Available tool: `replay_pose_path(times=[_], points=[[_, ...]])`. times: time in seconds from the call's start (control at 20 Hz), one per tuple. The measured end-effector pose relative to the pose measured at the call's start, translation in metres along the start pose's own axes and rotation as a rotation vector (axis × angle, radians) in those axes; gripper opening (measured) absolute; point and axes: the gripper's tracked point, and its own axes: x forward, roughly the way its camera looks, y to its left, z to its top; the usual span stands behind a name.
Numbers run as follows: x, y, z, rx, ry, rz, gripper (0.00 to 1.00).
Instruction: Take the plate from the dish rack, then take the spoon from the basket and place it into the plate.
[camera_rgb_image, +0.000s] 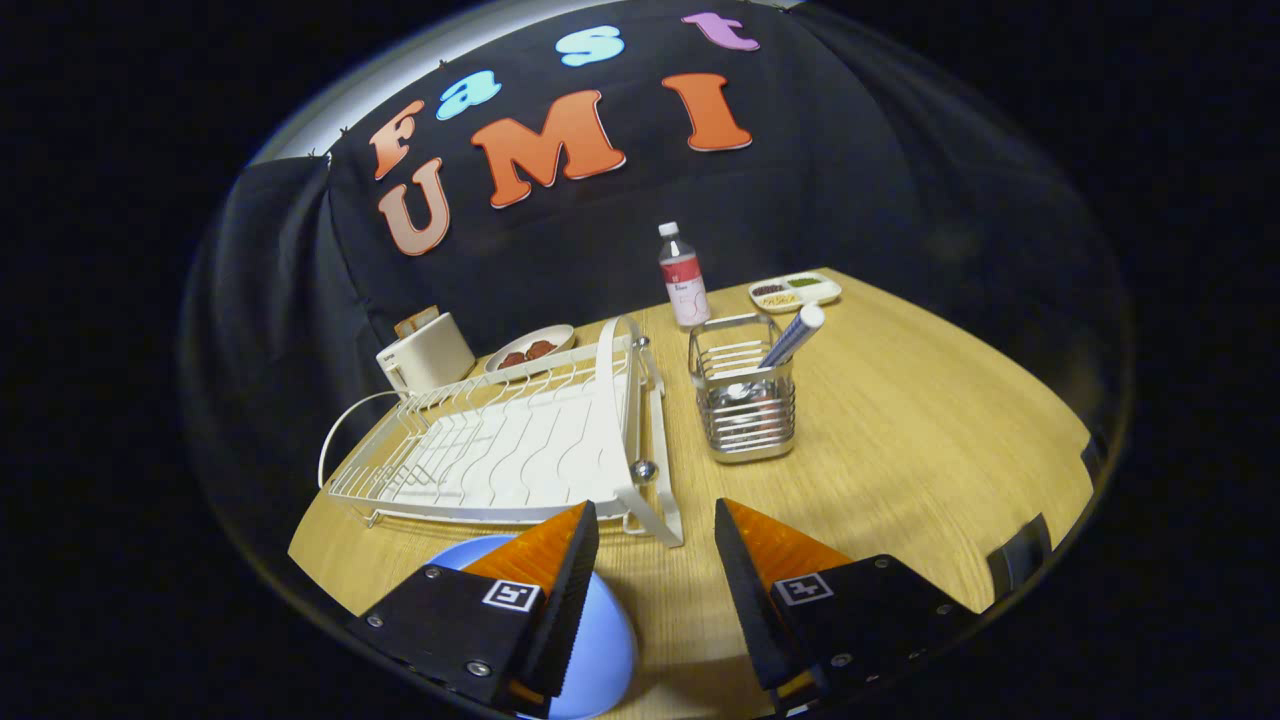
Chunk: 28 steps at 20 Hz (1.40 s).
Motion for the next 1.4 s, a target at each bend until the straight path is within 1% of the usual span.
replay_pose_path(times=[0.05, 0.2, 0.35, 0.55, 0.6, 0.65, 0.8, 0.9, 0.95, 1.0, 1.05, 1.1, 1.15, 1.2, 1.25, 1.3, 1.35, 1.4], points=[[-0.001, -0.007, 0.012, -0.006, -0.040, -0.013, 0.74], [0.004, -0.024, 0.034, 0.009, -0.114, -0.069, 0.79], [0.010, -0.025, 0.041, 0.016, -0.136, -0.061, 0.80], [0.021, -0.037, 0.056, -0.016, -0.175, -0.098, 0.80], [0.023, -0.039, 0.061, -0.017, -0.188, -0.105, 0.78], [0.026, -0.043, 0.065, -0.018, -0.194, -0.111, 0.75], [0.039, -0.061, 0.067, -0.003, -0.193, -0.163, 0.69], [0.045, -0.065, 0.072, 0.013, -0.200, -0.169, 0.62], [0.048, -0.068, 0.074, 0.015, -0.205, -0.175, 0.55], [0.052, -0.069, 0.074, 0.014, -0.206, -0.178, 0.52], [0.052, -0.068, 0.074, 0.014, -0.207, -0.176, 0.43], [0.055, -0.067, 0.075, 0.012, -0.211, -0.173, 0.38], [0.057, -0.066, 0.076, 0.010, -0.215, -0.172, 0.30], [0.057, -0.065, 0.076, 0.011, -0.217, -0.170, 0.26], [0.058, -0.059, 0.077, 0.021, -0.220, -0.148, 0.19], [0.057, -0.052, 0.076, 0.037, -0.210, -0.125, 0.17], [0.058, -0.054, 0.073, 0.041, -0.200, -0.132, 0.14], [0.057, -0.054, 0.075, 0.033, -0.200, -0.138, 0.12]])
